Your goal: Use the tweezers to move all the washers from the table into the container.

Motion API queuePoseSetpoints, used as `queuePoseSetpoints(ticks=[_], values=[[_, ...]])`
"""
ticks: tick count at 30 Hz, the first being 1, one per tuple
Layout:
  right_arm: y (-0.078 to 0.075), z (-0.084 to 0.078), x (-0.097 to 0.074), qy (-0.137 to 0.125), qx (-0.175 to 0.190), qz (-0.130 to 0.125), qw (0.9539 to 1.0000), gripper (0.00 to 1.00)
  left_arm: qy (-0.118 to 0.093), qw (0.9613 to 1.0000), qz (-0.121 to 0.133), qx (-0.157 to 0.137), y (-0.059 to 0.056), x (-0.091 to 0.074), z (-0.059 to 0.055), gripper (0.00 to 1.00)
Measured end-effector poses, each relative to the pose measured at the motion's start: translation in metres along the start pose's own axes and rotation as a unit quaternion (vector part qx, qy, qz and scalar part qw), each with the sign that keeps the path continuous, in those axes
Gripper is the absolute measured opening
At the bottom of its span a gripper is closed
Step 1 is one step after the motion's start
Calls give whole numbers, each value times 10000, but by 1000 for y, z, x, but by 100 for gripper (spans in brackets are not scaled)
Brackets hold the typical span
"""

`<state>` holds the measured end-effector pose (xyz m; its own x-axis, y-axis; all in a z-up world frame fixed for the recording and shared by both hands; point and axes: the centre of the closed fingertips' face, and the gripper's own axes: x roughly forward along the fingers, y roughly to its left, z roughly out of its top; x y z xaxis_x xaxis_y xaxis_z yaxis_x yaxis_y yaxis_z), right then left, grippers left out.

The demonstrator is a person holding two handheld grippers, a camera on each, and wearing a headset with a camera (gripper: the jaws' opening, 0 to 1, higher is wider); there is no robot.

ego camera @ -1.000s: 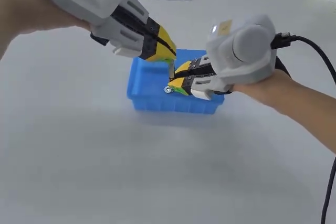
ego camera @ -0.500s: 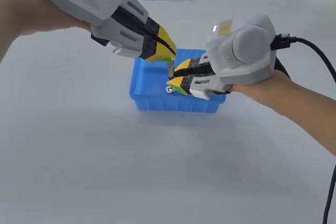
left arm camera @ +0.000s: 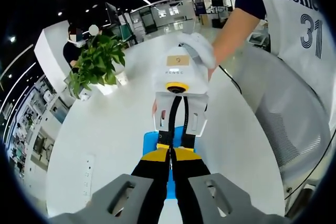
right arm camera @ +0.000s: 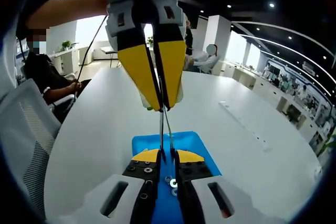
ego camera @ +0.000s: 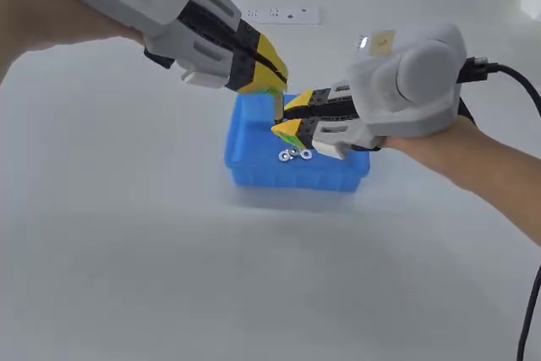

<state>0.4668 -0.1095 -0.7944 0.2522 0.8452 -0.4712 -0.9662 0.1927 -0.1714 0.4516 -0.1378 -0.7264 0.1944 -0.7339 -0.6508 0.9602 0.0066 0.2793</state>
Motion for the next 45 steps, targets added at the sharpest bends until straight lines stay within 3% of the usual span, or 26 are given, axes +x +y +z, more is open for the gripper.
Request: queuePoseSetpoints(ticks=[10, 17, 21, 29, 36, 40, 45], values=[[15, 17, -34, -43, -269, -66, 9996, 10, -92, 9997, 30, 221, -19, -15, 31, 5], [36, 14, -56, 107, -391, -62, 9992, 8, -190, 9994, -10, 277, -39, -17, 43, 5], [47, 8, -64, 227, -417, 23, 9989, 8, -314, 9993, -38, 187, -51, -15, 44, 5], [74, -21, -61, 736, -510, 467, 9949, 7, -546, 9978, -34, -364, -77, -1, 14, 5], [92, -58, -47, 1268, -563, 855, 9866, 7, -382, 9955, -150, -850, -103, 23, -28, 5], [94, -72, -42, 1488, -630, 926, 9825, 7, -302, 9937, -153, -1068, -107, 35, -45, 5], [89, -86, -37, 1716, -618, 971, 9784, 7, -31, 9930, -175, -1172, -108, 53, -69, 5]])
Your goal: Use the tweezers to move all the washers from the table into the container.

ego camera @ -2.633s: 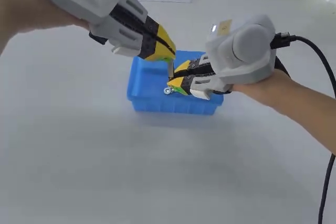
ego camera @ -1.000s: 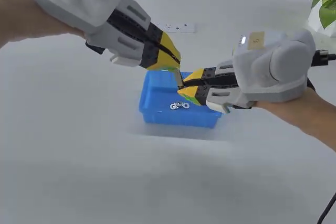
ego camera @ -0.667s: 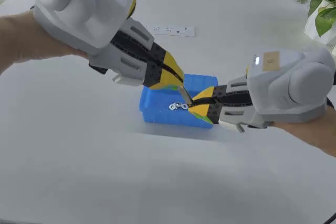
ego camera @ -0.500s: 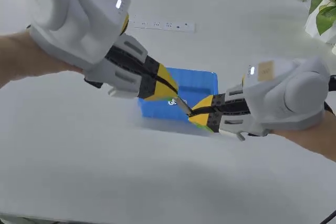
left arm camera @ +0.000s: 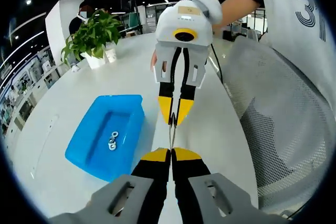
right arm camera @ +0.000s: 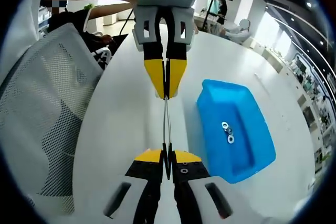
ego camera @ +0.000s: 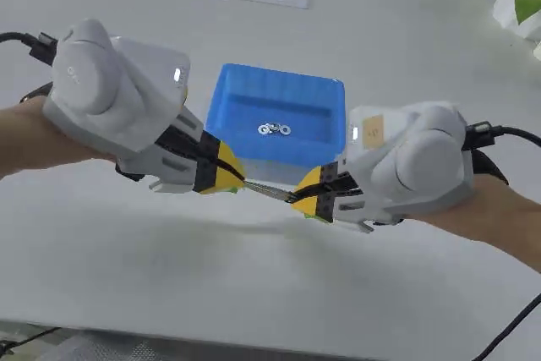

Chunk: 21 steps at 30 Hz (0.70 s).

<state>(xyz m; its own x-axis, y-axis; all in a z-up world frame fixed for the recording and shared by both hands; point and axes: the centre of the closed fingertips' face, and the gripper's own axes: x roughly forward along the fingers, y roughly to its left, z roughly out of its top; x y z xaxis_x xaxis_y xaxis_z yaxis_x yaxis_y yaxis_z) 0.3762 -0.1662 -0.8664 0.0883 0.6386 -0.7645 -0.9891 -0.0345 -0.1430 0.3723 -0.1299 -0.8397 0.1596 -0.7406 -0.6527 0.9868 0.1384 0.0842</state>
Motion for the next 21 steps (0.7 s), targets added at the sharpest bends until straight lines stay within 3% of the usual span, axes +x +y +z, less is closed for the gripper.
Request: queuePoseSetpoints(ticks=[7, 12, 21], values=[[-9, -12, 11, 224, -16, 29, 9997, 7, 154, 9996, -34, -251, 10, 15, -15, 5], [-9, -13, 16, 241, 25, 94, 9997, 7, 317, 9993, -66, -190, 11, 19, -26, 5], [-8, -17, 19, 286, 21, 168, 9994, 7, 479, 9987, -86, -122, 9, 26, -33, 5]])
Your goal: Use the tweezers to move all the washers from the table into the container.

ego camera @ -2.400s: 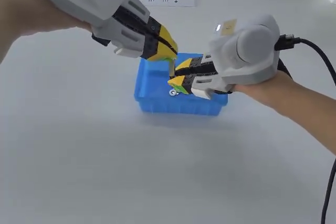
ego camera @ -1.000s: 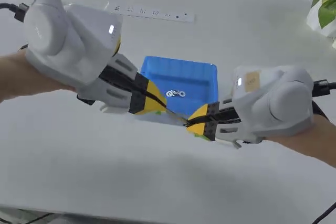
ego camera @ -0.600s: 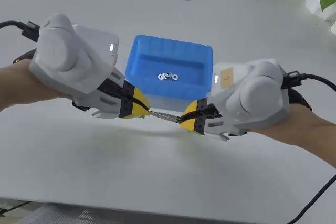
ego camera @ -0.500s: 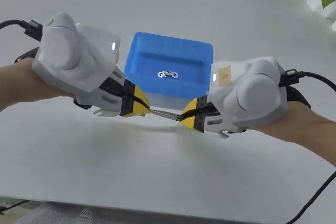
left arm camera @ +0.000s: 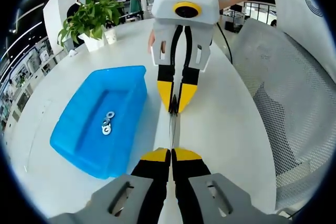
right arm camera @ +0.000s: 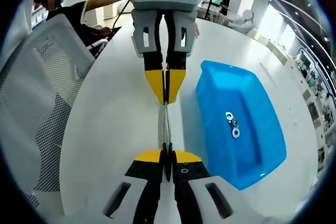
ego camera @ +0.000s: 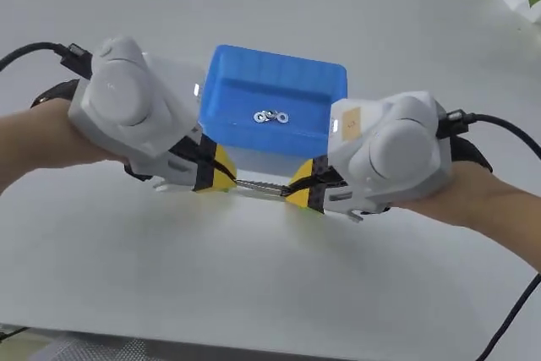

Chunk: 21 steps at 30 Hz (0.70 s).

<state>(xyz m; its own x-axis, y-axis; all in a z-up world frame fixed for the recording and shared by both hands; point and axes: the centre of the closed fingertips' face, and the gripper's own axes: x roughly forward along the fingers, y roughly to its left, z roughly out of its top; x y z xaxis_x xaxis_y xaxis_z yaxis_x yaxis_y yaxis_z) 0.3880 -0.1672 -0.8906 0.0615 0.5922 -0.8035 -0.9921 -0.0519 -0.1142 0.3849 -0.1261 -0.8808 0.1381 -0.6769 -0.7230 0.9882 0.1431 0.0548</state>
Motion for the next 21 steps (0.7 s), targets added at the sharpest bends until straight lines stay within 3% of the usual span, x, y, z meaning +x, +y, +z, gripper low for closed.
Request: queuePoseSetpoints(ticks=[3, 4, 17, 18, 19, 21], values=[[0, 0, 0, -13, 28, 7, 10000, 8, 219, 9996, 48, 179, 1, 3, -5, 6], [0, 0, 0, -18, 20, 6, 10000, 8, 125, 9999, 20, 103, 0, 5, -2, 6], [2, -1, -1, -41, 191, 87, 9998, 11, 159, 9997, 78, -157, 3, 2, -4, 7], [2, -1, -1, -42, 209, 90, 9997, 11, 161, 9995, 83, -252, 4, 1, -4, 7], [1, -1, -1, -39, 222, 70, 9997, 11, 8, 9987, 6, -511, 1, 2, -1, 8], [1, -2, -2, -6, 209, 39, 9998, 11, 4, 9988, 36, -488, 3, -1, 0, 9]])
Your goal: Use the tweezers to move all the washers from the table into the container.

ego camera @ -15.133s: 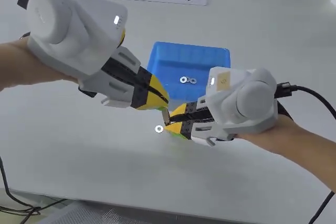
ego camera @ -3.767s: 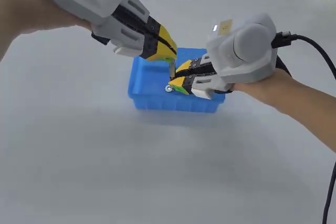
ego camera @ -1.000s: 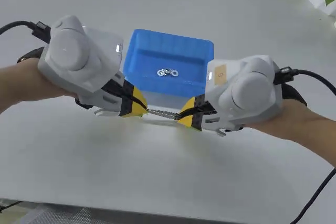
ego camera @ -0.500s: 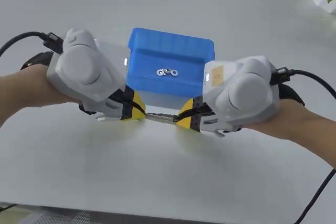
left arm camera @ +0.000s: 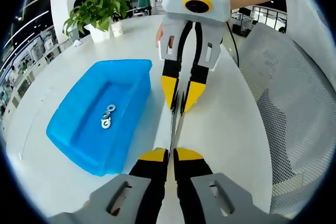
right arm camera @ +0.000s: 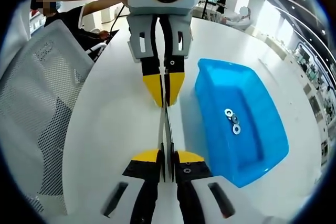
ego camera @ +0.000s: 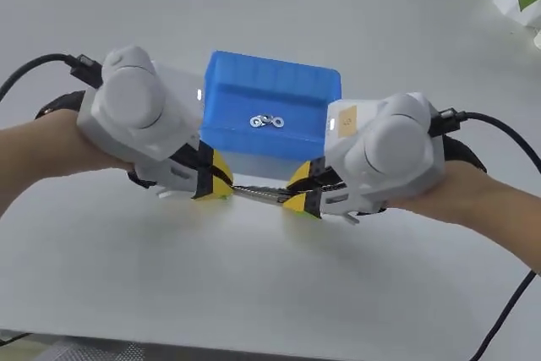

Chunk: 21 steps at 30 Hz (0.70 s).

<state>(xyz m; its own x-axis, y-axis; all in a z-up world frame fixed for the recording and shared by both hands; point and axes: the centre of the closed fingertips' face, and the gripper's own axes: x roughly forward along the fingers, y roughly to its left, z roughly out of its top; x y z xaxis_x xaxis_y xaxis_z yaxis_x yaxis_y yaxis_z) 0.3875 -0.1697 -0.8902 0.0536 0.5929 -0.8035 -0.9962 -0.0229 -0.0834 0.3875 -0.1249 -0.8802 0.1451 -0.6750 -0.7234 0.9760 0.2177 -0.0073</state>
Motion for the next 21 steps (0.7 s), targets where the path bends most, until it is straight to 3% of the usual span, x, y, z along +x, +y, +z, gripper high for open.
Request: queuePoseSetpoints(ticks=[5, 7, 12, 15, 21], values=[[-3, 9, -8, -248, 208, -174, 9993, 13, -150, 9996, 179, -142, 3, -14, 5, 11], [-9, 15, -16, -388, 101, -399, 9984, 13, -157, 9994, 202, -233, 2, -22, 4, 11], [-7, 17, -34, -655, 548, -543, 9949, 14, -159, 9982, 408, -410, -4, -42, -1, 11], [-2, 13, -50, -928, 973, -658, 9887, 18, -234, 9973, 488, -504, -13, -53, -1, 12], [12, -3, -80, -1203, 1493, -836, 9779, 21, -419, 9947, 701, -621, -36, -81, 4, 19]])
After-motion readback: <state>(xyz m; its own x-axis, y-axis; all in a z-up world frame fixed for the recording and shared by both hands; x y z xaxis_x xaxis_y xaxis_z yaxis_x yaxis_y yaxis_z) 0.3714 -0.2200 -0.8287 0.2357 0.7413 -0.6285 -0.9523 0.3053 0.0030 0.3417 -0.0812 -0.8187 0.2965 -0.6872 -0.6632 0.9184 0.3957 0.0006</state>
